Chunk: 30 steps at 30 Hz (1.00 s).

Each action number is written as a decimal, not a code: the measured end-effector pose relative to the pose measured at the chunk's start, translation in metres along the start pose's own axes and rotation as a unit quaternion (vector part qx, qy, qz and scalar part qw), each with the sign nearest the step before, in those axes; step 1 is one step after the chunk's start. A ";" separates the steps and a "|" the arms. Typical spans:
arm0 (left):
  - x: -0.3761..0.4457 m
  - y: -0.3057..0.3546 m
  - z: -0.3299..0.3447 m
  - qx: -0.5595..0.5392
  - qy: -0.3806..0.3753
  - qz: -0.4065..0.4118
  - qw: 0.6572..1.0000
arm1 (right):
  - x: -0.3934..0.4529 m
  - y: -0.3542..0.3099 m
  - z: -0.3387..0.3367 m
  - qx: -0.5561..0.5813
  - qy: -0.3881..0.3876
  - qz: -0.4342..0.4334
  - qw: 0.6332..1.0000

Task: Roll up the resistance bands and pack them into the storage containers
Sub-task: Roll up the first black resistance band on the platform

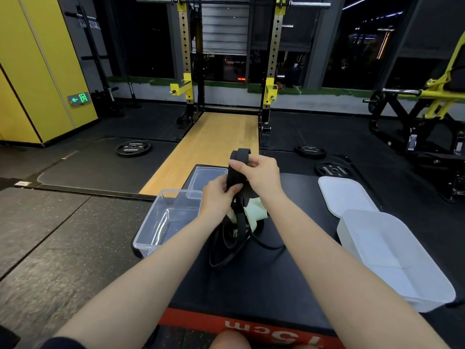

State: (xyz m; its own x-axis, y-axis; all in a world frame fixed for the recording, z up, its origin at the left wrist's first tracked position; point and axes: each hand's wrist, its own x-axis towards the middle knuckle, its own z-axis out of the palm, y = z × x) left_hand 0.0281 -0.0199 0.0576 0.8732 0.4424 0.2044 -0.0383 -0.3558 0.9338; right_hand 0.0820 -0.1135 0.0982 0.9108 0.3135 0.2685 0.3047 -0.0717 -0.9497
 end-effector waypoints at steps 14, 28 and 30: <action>0.022 0.039 -0.022 -0.073 -0.023 0.024 0.997 | -0.013 0.057 -0.020 -0.026 -0.117 0.072 0.990; 0.026 0.041 -0.025 -0.111 -0.086 -0.039 0.989 | -0.004 0.013 -0.017 0.025 -0.016 -0.026 0.999; 0.025 0.036 -0.024 -0.114 -0.107 -0.046 0.987 | -0.004 0.009 -0.017 0.011 -0.002 -0.036 0.999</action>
State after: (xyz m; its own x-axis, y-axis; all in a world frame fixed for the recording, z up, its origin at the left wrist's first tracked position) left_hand 0.0367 -0.0025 0.1031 0.9596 0.2717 0.0726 -0.0420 -0.1169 0.9923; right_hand 0.0859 -0.1312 0.0912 0.8861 0.3202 0.3351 0.3624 -0.0278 -0.9316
